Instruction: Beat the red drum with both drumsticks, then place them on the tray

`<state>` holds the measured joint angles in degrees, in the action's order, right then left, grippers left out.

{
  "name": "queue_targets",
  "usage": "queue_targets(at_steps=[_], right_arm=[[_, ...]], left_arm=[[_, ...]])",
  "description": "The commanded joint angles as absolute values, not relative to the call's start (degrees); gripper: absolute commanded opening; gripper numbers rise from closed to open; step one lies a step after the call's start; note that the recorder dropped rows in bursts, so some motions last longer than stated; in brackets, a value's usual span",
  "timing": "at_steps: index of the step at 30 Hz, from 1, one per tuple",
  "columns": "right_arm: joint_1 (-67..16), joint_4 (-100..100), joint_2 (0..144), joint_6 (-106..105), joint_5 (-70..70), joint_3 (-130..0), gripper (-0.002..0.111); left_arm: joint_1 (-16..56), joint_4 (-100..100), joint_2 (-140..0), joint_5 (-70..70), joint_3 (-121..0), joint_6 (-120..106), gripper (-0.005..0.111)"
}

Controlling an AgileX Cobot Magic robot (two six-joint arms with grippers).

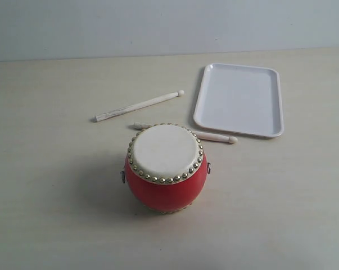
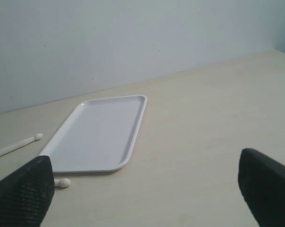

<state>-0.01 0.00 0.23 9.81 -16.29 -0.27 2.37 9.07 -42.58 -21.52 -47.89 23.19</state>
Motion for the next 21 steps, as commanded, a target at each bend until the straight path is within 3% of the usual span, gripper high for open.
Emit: queue_targets(at_steps=[1, 6, 9, 11, 15, 21], right_arm=[[0.4, 0.0, 0.0, 9.7, -16.2, 0.0, 0.105], [0.4, 0.0, 0.0, 9.7, -16.2, 0.0, 0.105], [0.4, 0.0, 0.0, 9.7, -16.2, 0.0, 0.105], [0.4, 0.0, 0.0, 9.7, -16.2, 0.0, 0.105], [0.4, 0.0, 0.0, 9.7, -16.2, 0.0, 0.105], [0.4, 0.0, 0.0, 9.7, -16.2, 0.0, 0.105]], left_arm=[[2.4, 13.0, -62.8, -3.2, -63.0, 23.0, 0.000], [4.0, 15.8, -83.8, 25.5, -80.7, 16.0, 0.000], [6.7, 14.2, -98.4, 48.2, -92.2, 0.0, 0.000], [8.1, 11.8, -103.7, 55.8, -95.9, -7.3, 0.000], [10.9, 6.3, -112.8, 69.0, -101.7, -23.3, 0.000], [18.4, 4.7, -122.4, 70.0, -107.1, -41.1, 0.000]])
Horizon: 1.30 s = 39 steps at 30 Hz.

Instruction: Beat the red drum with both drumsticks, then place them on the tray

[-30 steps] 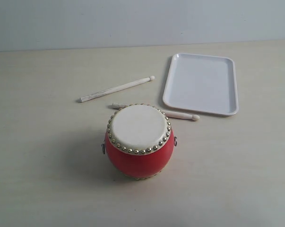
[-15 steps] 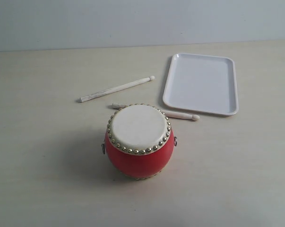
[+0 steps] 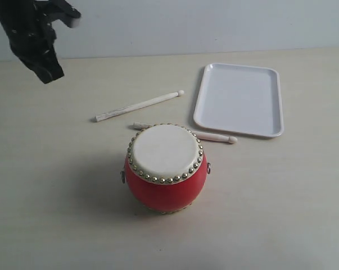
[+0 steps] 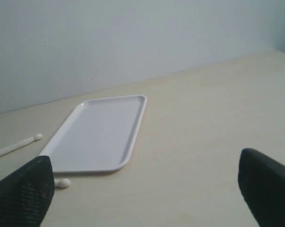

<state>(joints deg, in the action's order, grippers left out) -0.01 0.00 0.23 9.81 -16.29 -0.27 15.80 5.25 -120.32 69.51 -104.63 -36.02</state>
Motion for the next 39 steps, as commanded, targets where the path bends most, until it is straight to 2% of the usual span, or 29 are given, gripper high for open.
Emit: queue_targets(at_steps=[1, 5, 15, 25, 27, 28, 30, 39], right_arm=[[0.4, 0.0, 0.0, 9.7, -16.2, 0.0, 0.105], [0.4, 0.0, 0.0, 9.7, -16.2, 0.0, 0.105], [0.4, 0.0, 0.0, 9.7, -16.2, 0.0, 0.105], [0.4, 0.0, 0.0, 9.7, -16.2, 0.0, 0.105], [0.4, 0.0, 0.0, 9.7, -16.2, 0.0, 0.105], [0.4, 0.0, 0.0, 9.7, -16.2, 0.0, 0.105], [0.4, 0.0, 0.0, 9.7, -16.2, 0.0, 0.105], [0.3, 0.0, 0.0, 9.7, -16.2, 0.0, 0.105]], left_arm=[[19.6, 4.7, -123.2, 70.0, -107.7, -41.8, 0.000], [22.3, 4.0, -123.6, 64.4, -108.1, -42.9, 0.000], [26.9, 1.4, -123.6, 61.2, -108.1, -50.5, 0.000], [29.8, -18.9, -124.1, 55.1, -108.1, -74.6, 0.001], [31.0, -18.0, -125.3, 54.9, -108.1, -74.9, 0.018], [31.7, -17.0, -126.3, 54.7, -108.1, -74.9, 0.034], [33.1, -15.5, -127.7, 54.7, -108.1, -75.3, 0.051], [36.7, -12.2, -130.6, 53.3, -108.1, -76.2, 0.052]])
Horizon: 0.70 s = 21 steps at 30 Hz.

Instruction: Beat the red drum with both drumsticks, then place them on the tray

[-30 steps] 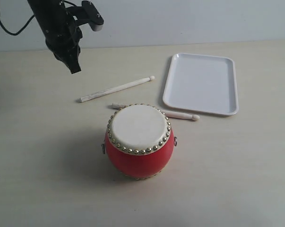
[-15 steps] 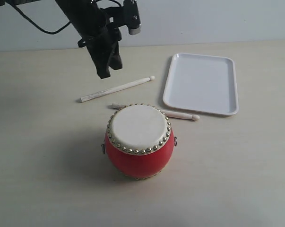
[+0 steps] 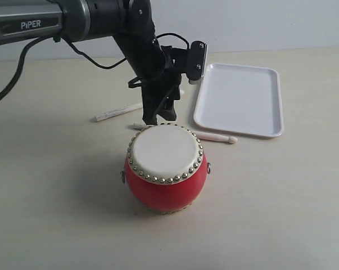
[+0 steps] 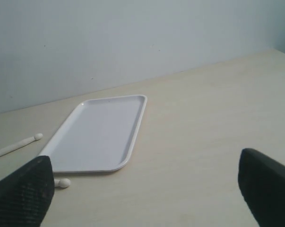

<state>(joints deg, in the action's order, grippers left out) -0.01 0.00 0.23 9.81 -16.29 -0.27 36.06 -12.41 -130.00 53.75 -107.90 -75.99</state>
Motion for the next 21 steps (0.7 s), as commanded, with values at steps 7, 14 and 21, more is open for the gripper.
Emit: queue_targets(at_steps=[7, 14, 21], right_arm=[[0.3, 0.0, 0.0, 9.7, -16.2, 0.0, 0.105], [0.3, 0.0, 0.0, 9.7, -16.2, 0.0, 0.105], [0.3, 0.0, 0.0, 9.7, -16.2, 0.0, 0.105]], left_arm=[[36.7, -10.9, -133.0, 53.8, -108.1, -76.2, 0.052], [36.7, -10.9, -133.6, 53.1, -108.1, -76.2, 0.052], [36.7, -10.9, -132.2, 51.6, -108.1, -75.8, 0.052]])
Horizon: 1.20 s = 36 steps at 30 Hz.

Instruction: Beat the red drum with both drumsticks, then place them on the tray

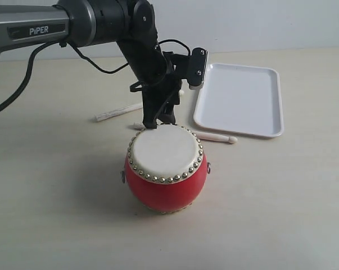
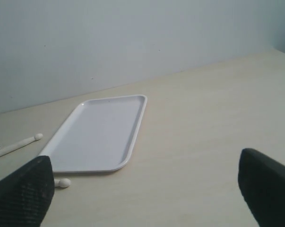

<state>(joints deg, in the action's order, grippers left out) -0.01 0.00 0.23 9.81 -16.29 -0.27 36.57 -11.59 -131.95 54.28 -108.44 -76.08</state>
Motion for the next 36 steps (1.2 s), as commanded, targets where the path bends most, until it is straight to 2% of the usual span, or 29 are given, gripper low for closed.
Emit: queue_targets(at_steps=[1, 9, 12, 16, 25, 36], right_arm=[[0.3, 0.0, 0.0, 9.7, -16.2, 0.0, 0.105], [0.3, 0.0, 0.0, 9.7, -16.2, 0.0, 0.105], [0.3, 0.0, 0.0, 9.7, -16.2, 0.0, 0.105], [0.3, 0.0, 0.0, 9.7, -16.2, 0.0, 0.105], [0.3, 0.0, 0.0, 9.7, -16.2, 0.0, 0.105], [0.3, 0.0, 0.0, 9.7, -16.2, 0.0, 0.105]], left_arm=[[36.6, -10.9, -131.7, 51.4, -108.1, -75.7, 0.052], [34.3, -11.0, -129.3, 54.4, -112.3, -71.0, 0.052], [32.0, -11.1, -129.4, 55.8, -114.0, -68.0, 0.043], [31.2, -11.3, -129.4, 56.8, -115.4, -67.0, 0.052], [29.1, -9.9, -133.6, 58.1, -118.1, -63.8, 0.051], [23.1, -9.9, -137.4, 58.5, -123.4, -42.3, 0.051]])
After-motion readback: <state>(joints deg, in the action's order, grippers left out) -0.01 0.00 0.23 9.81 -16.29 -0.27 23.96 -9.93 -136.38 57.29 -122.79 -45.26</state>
